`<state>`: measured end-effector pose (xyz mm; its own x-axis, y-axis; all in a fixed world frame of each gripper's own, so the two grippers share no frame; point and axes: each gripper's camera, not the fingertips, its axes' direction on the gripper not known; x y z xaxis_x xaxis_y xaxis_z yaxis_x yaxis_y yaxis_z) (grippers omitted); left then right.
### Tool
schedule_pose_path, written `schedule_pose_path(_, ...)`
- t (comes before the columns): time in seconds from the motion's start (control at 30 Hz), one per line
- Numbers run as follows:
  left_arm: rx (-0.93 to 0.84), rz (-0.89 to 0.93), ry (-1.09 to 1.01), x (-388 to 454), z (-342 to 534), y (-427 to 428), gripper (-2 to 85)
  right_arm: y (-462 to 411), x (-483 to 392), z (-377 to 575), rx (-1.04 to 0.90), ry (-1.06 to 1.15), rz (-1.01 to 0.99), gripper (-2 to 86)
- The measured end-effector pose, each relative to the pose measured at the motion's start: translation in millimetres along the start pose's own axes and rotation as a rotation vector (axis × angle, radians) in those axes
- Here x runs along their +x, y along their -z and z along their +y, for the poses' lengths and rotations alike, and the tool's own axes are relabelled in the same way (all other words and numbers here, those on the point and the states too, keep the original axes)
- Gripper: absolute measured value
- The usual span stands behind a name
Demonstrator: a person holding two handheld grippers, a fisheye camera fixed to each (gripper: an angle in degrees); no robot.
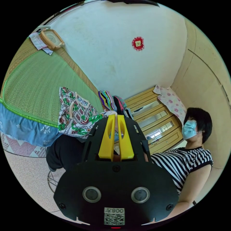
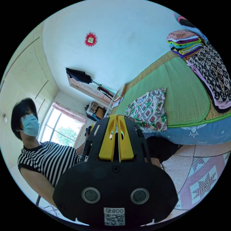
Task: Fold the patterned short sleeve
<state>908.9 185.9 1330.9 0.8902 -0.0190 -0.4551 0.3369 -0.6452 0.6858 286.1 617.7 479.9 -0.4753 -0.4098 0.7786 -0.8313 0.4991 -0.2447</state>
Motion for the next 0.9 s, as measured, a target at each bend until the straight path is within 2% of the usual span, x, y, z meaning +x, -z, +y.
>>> schedule_pose_path(0.33, 0.010, -0.033, 0.007, -58, -115, -32, 1.1, -47, 71, -52, 0.001, -0.037, 0.031, 0.3)
schedule_pose_path(0.9, 0.042, -0.123, 0.158, -226, -339, -88, 1.2, -163, 222, -151, -0.079, -0.135, 0.112, 0.2)
